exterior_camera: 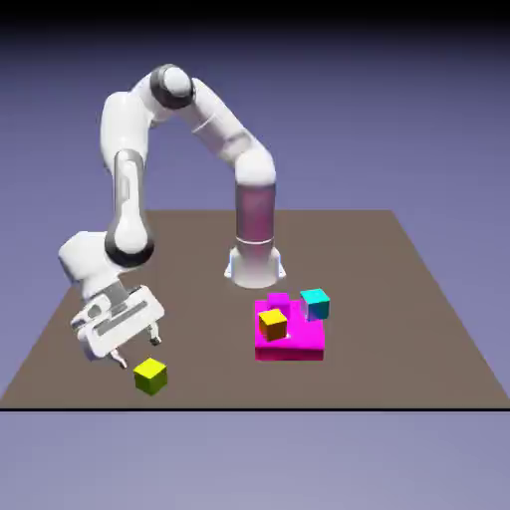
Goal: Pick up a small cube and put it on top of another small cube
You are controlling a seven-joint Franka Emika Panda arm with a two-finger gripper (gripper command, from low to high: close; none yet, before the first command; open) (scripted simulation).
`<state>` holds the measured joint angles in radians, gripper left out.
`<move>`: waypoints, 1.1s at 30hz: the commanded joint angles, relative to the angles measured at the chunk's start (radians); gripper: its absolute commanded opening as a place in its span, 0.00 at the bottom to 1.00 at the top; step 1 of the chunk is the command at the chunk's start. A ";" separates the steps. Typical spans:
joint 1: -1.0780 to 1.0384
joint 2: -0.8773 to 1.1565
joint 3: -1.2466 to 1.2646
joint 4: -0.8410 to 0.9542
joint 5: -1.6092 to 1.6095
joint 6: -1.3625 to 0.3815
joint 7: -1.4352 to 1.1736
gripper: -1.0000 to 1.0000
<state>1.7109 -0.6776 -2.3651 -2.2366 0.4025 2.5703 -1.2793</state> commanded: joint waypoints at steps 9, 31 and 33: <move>0.326 0.039 -0.285 0.046 0.309 -0.049 -0.209 0.50; 0.171 0.020 -0.150 0.024 0.162 -0.026 -0.110 0.00; 0.099 0.012 -0.086 0.014 0.094 -0.015 -0.063 0.00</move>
<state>1.8097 -0.6659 -2.4514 -2.2226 0.4954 2.5545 -1.3420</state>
